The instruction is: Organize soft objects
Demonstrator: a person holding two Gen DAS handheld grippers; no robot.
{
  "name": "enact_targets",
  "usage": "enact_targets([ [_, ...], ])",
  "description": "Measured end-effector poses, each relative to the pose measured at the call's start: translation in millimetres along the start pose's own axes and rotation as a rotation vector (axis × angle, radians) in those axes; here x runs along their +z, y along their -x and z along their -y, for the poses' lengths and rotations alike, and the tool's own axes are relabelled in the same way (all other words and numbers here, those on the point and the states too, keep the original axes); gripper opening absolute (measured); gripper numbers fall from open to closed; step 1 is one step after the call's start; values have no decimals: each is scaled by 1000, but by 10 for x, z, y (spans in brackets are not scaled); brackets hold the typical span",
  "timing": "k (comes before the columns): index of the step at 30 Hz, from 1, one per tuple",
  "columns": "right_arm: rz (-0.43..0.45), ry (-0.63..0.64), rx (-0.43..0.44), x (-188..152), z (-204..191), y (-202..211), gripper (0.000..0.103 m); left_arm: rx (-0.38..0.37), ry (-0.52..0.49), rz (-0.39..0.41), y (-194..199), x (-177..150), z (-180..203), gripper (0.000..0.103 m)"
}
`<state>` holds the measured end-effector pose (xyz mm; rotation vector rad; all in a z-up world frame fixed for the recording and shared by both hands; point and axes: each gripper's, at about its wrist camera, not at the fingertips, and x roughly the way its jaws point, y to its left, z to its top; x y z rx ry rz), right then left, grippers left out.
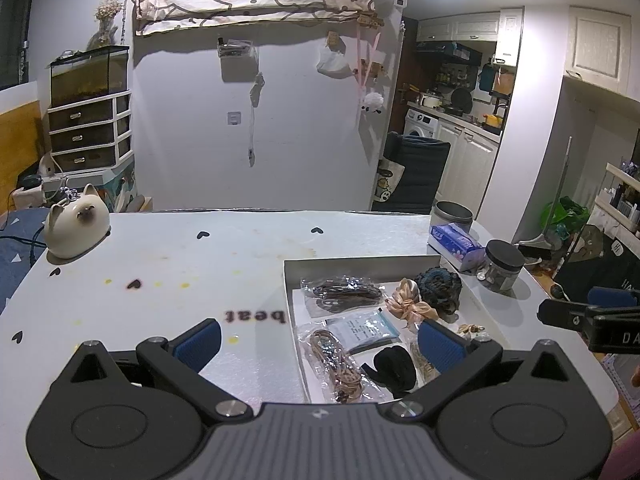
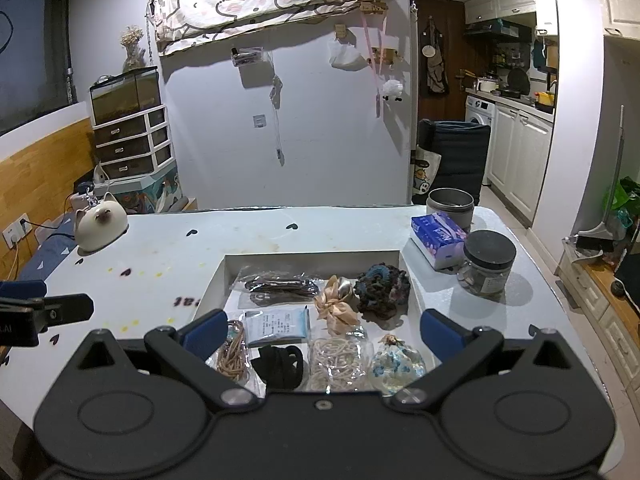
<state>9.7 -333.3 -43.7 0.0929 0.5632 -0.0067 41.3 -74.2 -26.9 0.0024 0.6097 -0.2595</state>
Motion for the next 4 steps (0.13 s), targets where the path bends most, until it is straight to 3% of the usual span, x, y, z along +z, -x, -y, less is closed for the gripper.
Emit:
enact_targets([
  [4, 0, 0, -1, 0, -3, 0, 103, 5, 0, 1, 4, 2, -10, 103],
])
